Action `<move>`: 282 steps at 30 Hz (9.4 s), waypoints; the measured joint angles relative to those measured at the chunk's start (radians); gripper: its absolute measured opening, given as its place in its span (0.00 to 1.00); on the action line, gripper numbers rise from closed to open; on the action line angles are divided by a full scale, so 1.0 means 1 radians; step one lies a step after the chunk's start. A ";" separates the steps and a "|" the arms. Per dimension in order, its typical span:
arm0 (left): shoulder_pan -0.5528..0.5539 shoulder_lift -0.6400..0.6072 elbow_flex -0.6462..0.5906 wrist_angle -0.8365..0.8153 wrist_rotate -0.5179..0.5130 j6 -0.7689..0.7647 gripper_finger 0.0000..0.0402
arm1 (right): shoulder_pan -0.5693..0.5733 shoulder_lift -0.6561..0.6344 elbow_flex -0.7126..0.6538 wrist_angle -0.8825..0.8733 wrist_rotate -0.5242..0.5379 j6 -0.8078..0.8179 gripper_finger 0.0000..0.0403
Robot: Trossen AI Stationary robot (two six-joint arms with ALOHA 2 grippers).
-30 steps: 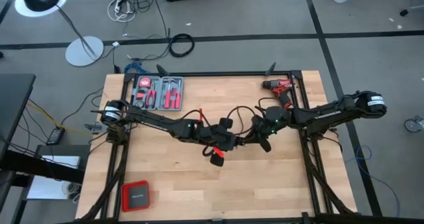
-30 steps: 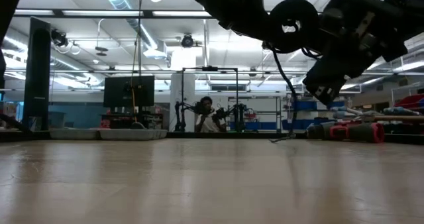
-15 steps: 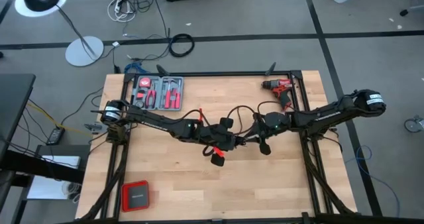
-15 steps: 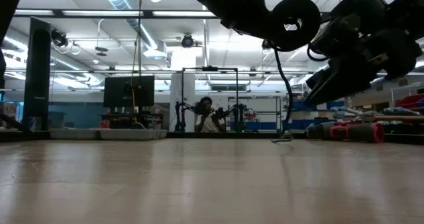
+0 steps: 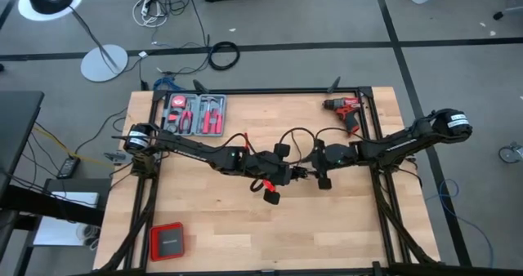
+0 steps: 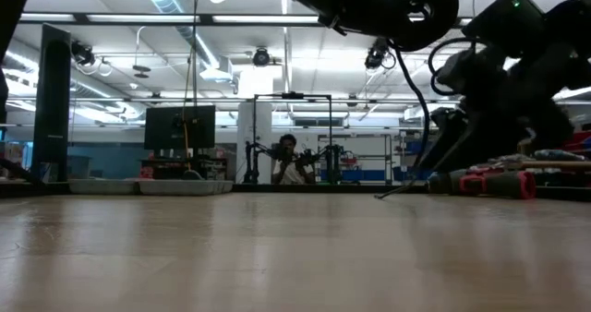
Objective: Coil cords
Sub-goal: Coil the black wire on the spool
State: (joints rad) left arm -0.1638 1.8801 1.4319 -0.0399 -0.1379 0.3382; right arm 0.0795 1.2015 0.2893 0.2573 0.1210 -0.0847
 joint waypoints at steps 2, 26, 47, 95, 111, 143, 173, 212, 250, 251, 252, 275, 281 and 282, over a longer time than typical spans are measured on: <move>0.000 0.000 0.000 0.005 0.000 0.000 0.00 | 0.000 0.009 0.000 0.010 0.048 -0.048 0.46; 0.000 -0.002 0.001 0.027 -0.022 0.024 0.00 | 0.021 0.232 0.000 0.196 0.212 -0.287 0.26; 0.000 -0.024 0.001 -0.078 -0.025 -0.064 0.00 | 0.159 0.154 0.002 0.006 0.160 -0.101 0.01; 0.005 -0.026 0.054 -0.477 0.112 -0.182 0.00 | 0.424 -0.465 0.103 -0.078 0.449 -0.158 0.01; 0.002 -0.026 0.054 -0.363 0.117 -0.107 0.00 | 0.255 -0.148 0.371 -0.077 0.316 -0.144 0.01; 0.021 -0.025 0.062 -0.169 0.306 0.082 0.00 | -0.043 -0.013 0.391 -0.082 -0.337 -0.056 0.01; 0.050 -0.026 0.074 -0.196 0.161 -0.013 0.00 | -0.079 -0.156 0.470 -0.328 -0.467 -0.037 0.01; 0.166 -0.034 -0.065 0.098 0.396 -0.107 0.00 | -0.074 -0.254 0.452 -0.383 -0.008 -0.052 0.02; 0.137 -0.033 -0.221 -0.071 0.342 -0.261 0.00 | -0.020 -0.049 0.451 -1.169 -0.292 0.691 0.18; 0.137 -0.033 -0.221 -0.071 0.342 -0.261 0.00 | -0.014 -0.050 0.451 -1.168 -0.307 0.687 0.18; 0.137 -0.033 -0.221 -0.071 0.342 -0.261 0.00 | -0.009 -0.051 0.451 -1.165 -0.313 0.678 0.19; 0.033 -0.032 -0.063 -0.362 0.305 -0.068 0.00 | 0.122 0.046 0.088 0.113 -0.228 0.567 0.19; -0.002 -0.032 0.045 -0.444 0.244 -0.053 0.00 | 0.107 0.196 0.057 0.341 -0.280 0.594 0.19; -0.007 -0.032 0.063 -0.444 0.234 -0.053 0.00 | 0.107 0.223 0.069 0.358 -0.295 0.580 0.19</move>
State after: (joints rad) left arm -0.1706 1.8477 1.4950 -0.4840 0.0959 0.2848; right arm 0.1869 1.4246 0.3581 0.6157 -0.1740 0.4955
